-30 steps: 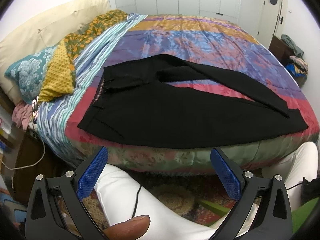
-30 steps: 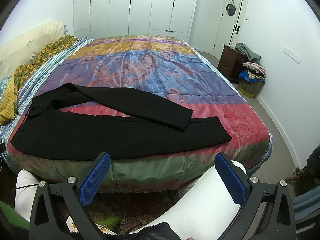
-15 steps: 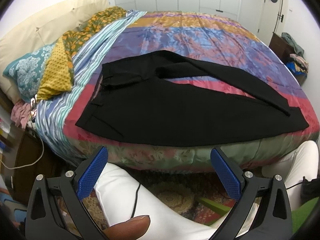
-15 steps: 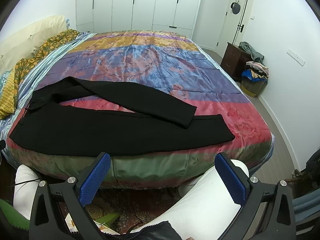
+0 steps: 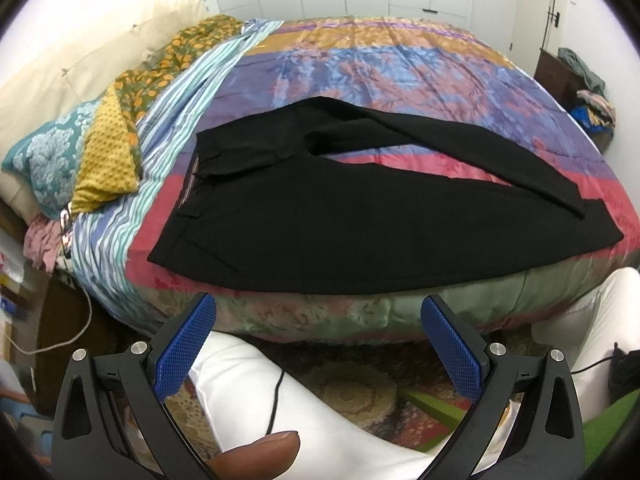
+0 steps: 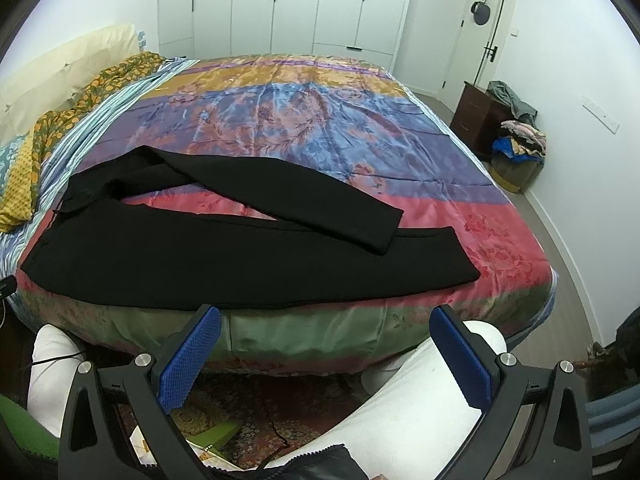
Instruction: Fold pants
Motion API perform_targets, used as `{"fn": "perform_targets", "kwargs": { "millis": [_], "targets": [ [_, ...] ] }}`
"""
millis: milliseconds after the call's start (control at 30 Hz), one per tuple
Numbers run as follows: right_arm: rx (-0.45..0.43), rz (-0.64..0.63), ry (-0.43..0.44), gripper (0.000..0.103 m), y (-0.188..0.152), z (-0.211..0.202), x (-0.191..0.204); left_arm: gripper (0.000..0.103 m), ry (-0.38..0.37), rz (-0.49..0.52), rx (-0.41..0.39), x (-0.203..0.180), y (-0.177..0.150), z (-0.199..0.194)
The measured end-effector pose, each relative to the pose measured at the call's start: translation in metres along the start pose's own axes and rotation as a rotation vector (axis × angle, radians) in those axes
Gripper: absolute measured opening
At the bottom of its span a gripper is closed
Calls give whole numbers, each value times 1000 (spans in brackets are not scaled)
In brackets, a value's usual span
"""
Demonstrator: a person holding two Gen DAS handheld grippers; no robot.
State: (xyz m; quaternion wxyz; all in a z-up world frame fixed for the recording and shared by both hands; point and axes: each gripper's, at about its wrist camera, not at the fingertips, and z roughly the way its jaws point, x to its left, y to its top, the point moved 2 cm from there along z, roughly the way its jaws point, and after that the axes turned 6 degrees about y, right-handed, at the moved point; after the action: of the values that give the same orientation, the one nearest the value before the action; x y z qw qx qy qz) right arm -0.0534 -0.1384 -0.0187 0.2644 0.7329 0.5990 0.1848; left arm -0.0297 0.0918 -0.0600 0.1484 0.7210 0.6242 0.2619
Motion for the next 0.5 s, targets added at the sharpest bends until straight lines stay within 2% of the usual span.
{"fn": "perform_targets", "kwargs": {
  "millis": [233,433,500],
  "targets": [
    [-25,-7,56,103,3,3,4,102,47,38,-59,-2,12,-3],
    [-87,14,151,103,12,1,5,103,109,69,-192,-6,28,-15],
    [-91,22,188,103,17,5,6,103,124,75,-213,-8,33,-15]
  ]
}}
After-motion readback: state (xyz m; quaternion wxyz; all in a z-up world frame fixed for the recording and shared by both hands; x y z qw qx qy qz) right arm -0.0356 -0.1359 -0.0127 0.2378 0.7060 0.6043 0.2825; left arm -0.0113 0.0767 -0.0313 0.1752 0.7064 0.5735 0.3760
